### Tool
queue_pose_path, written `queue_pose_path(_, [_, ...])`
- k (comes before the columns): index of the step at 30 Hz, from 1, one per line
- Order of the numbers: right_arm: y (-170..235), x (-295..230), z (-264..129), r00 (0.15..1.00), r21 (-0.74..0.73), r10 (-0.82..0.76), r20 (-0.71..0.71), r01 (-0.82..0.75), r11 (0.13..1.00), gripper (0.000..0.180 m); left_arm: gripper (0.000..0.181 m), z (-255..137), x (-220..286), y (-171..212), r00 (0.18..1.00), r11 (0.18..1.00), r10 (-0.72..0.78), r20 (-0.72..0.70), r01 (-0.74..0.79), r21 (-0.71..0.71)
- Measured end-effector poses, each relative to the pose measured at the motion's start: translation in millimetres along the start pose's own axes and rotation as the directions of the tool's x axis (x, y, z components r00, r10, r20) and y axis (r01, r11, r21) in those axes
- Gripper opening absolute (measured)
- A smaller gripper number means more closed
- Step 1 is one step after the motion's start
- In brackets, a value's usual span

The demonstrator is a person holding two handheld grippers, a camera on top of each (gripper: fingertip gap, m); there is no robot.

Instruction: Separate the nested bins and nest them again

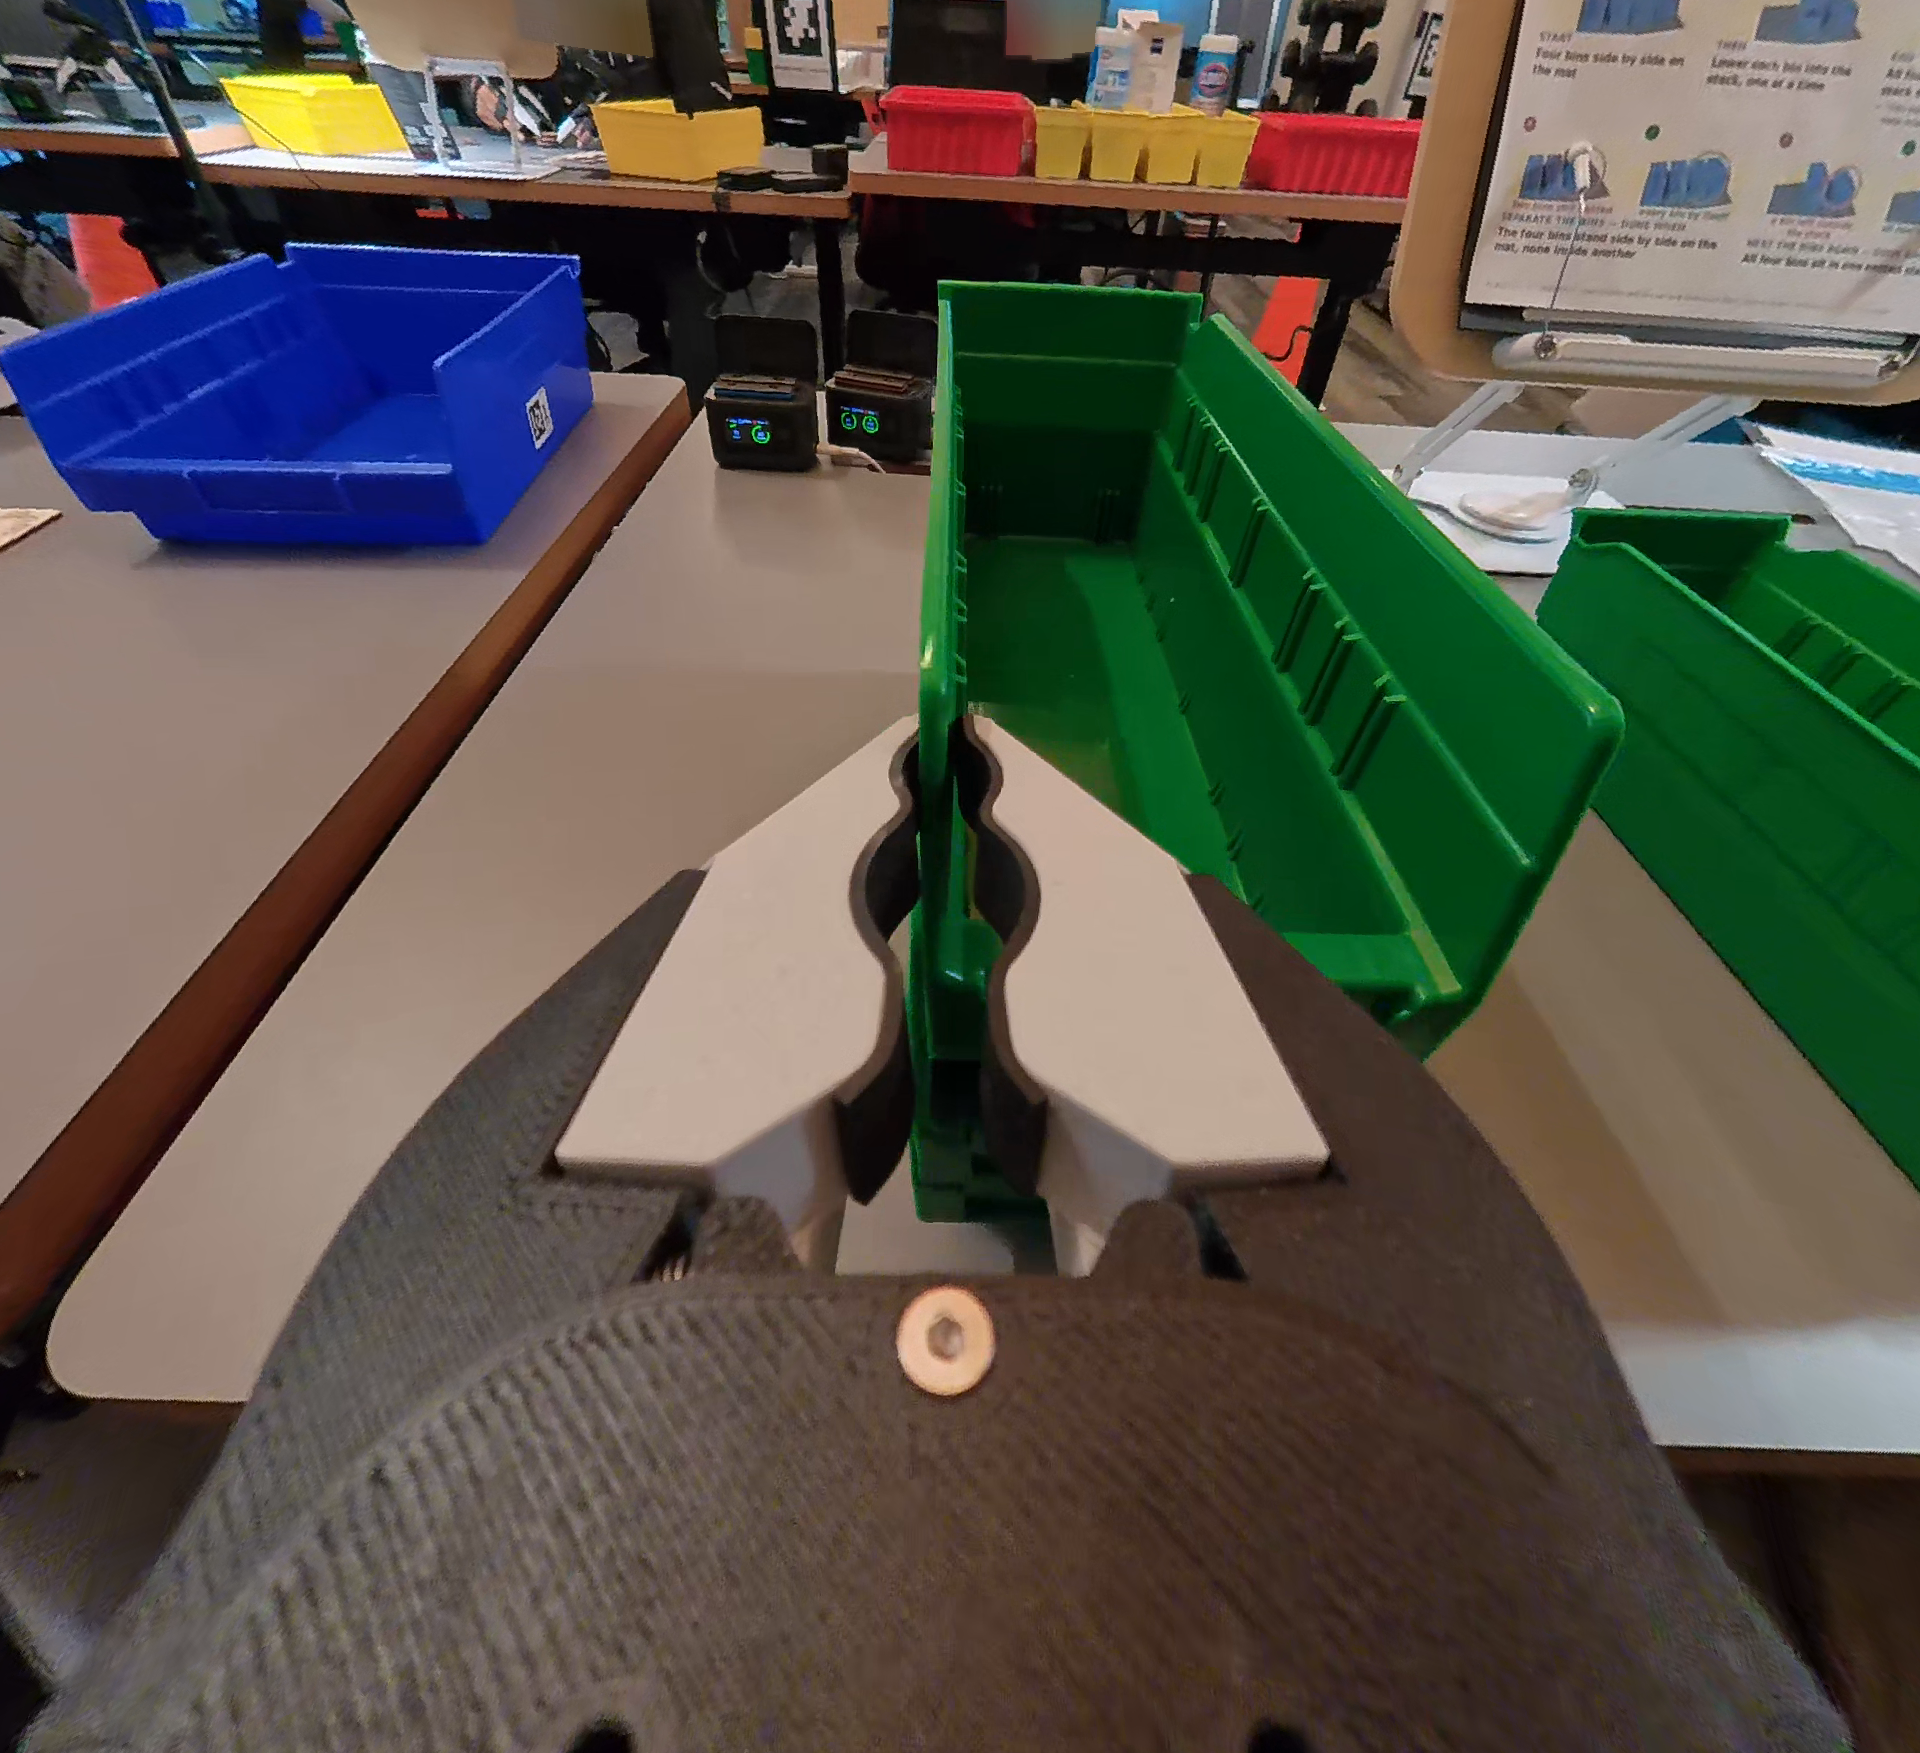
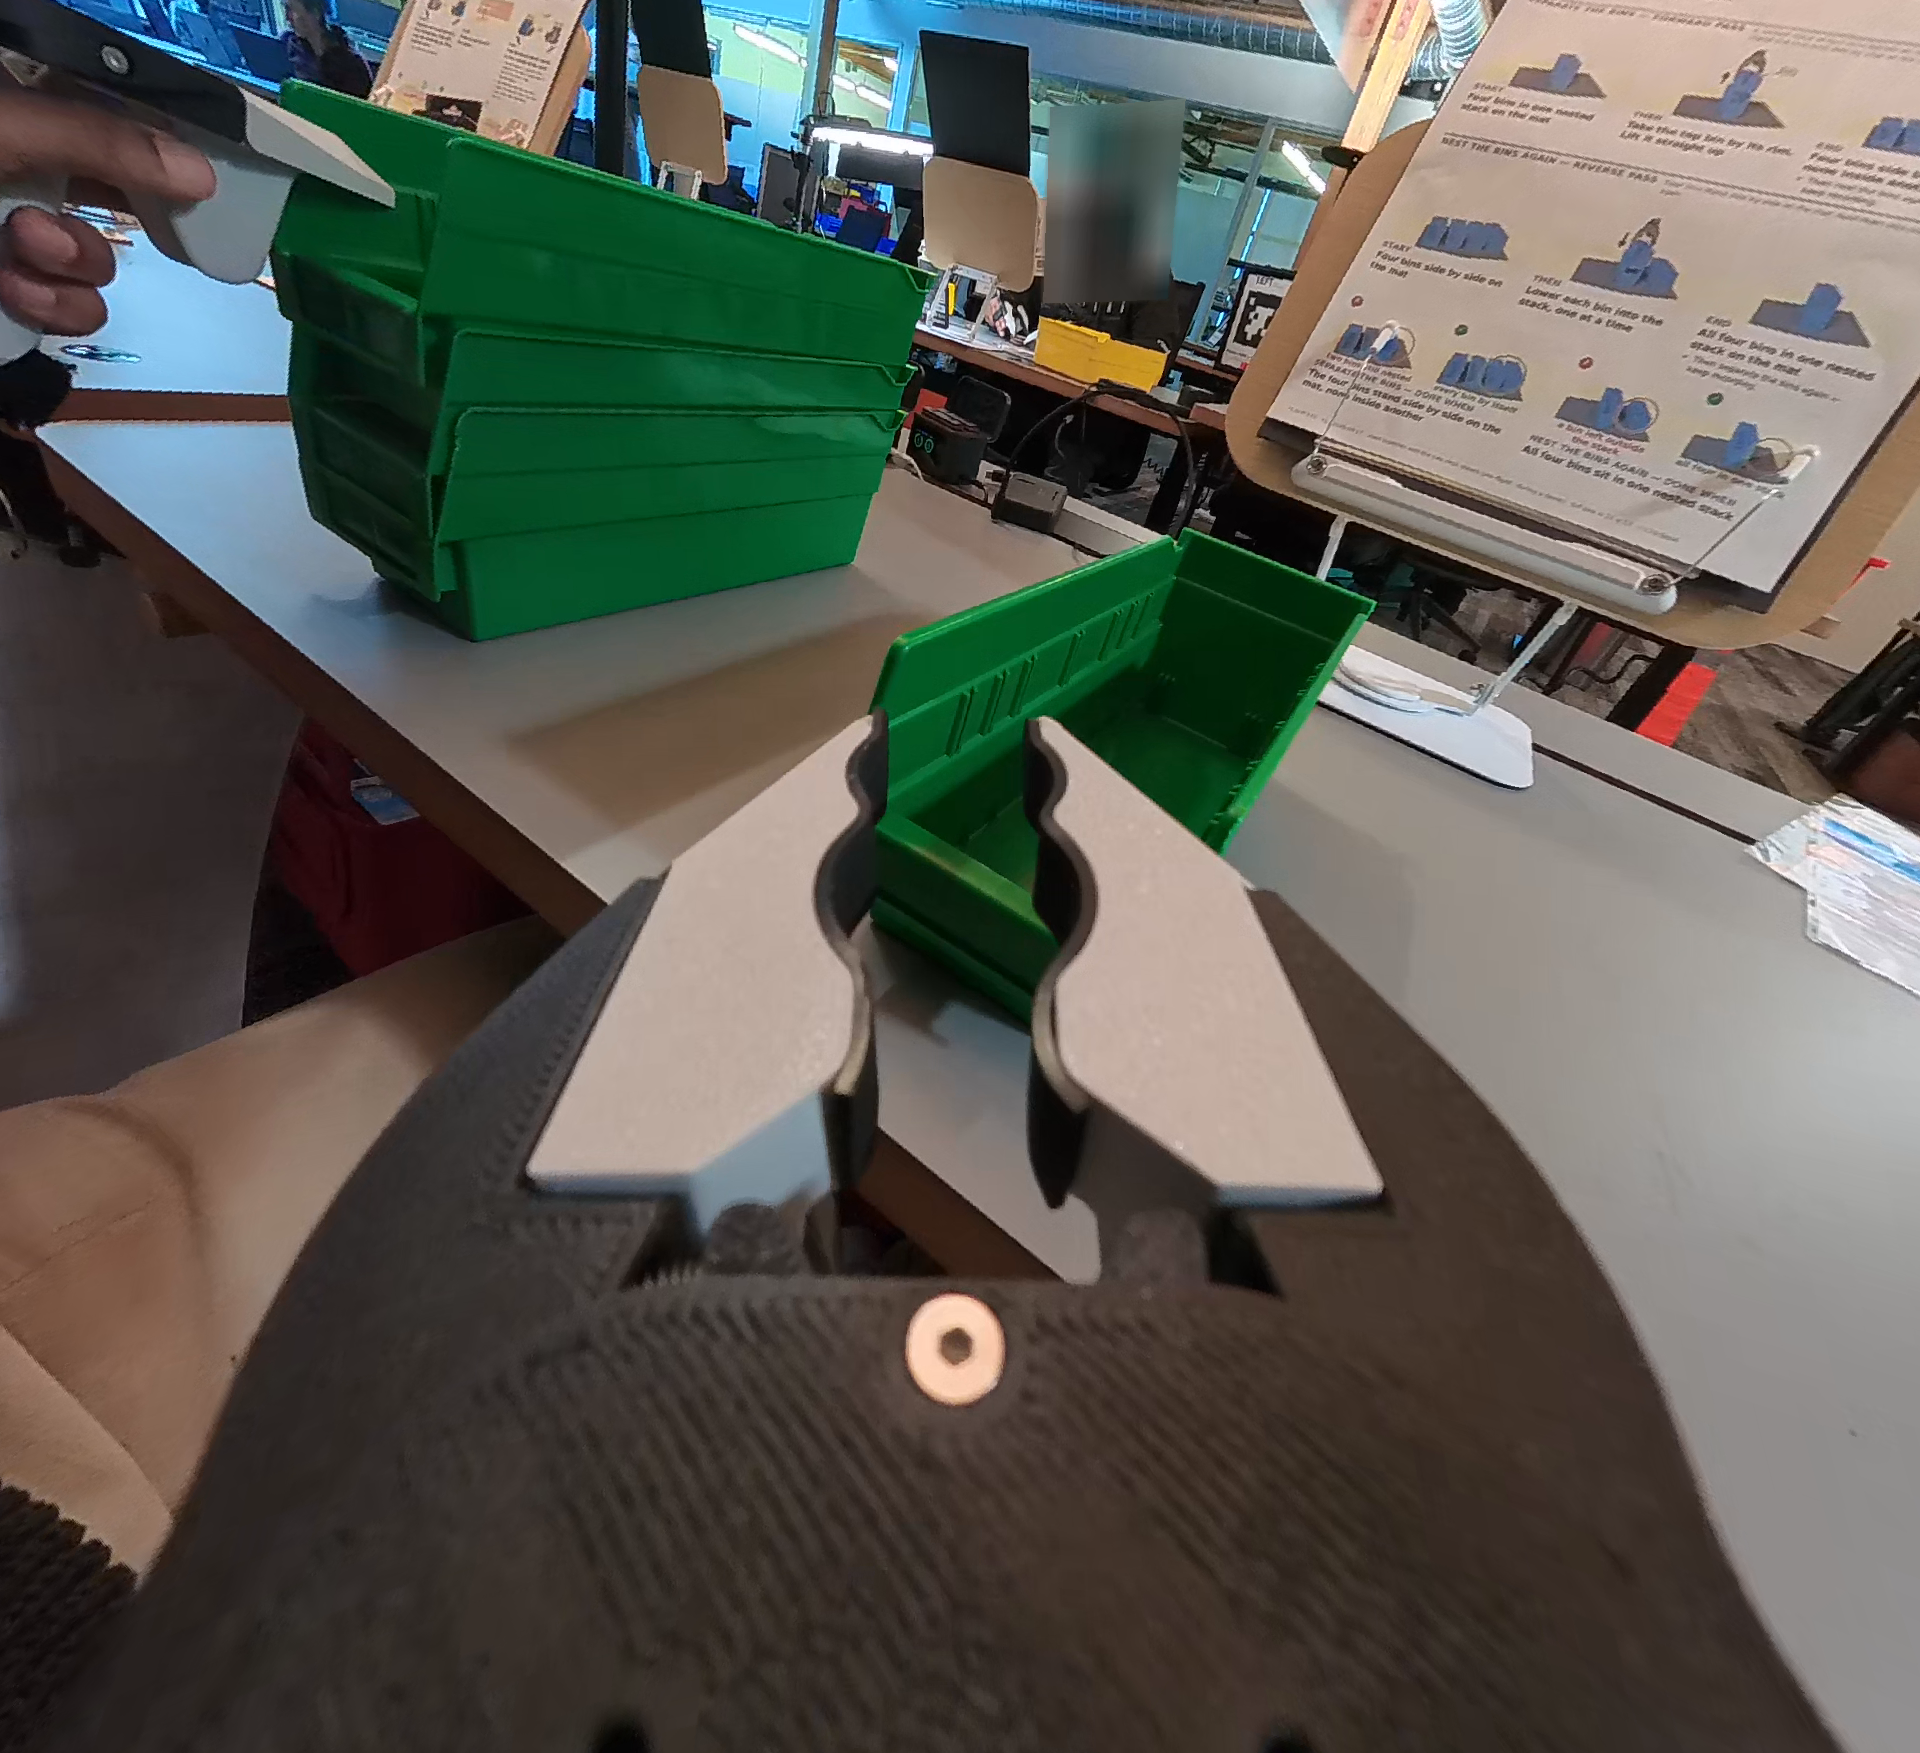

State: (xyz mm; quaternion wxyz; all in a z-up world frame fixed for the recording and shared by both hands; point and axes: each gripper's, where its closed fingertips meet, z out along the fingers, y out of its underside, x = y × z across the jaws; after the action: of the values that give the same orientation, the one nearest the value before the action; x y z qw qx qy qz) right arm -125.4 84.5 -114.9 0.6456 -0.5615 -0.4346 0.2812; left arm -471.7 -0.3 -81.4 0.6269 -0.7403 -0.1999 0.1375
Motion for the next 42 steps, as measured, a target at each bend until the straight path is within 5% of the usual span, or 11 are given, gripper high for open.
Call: queue_pose_path(42, [2, -3, 1, 1.0, -0.011, -0.028, 0.013, 0.028, 1.0, 0.024, 0.007, 0, 4, -6, 0.994, 0.991, -0.07, -0.087, 0.079, 0.104])
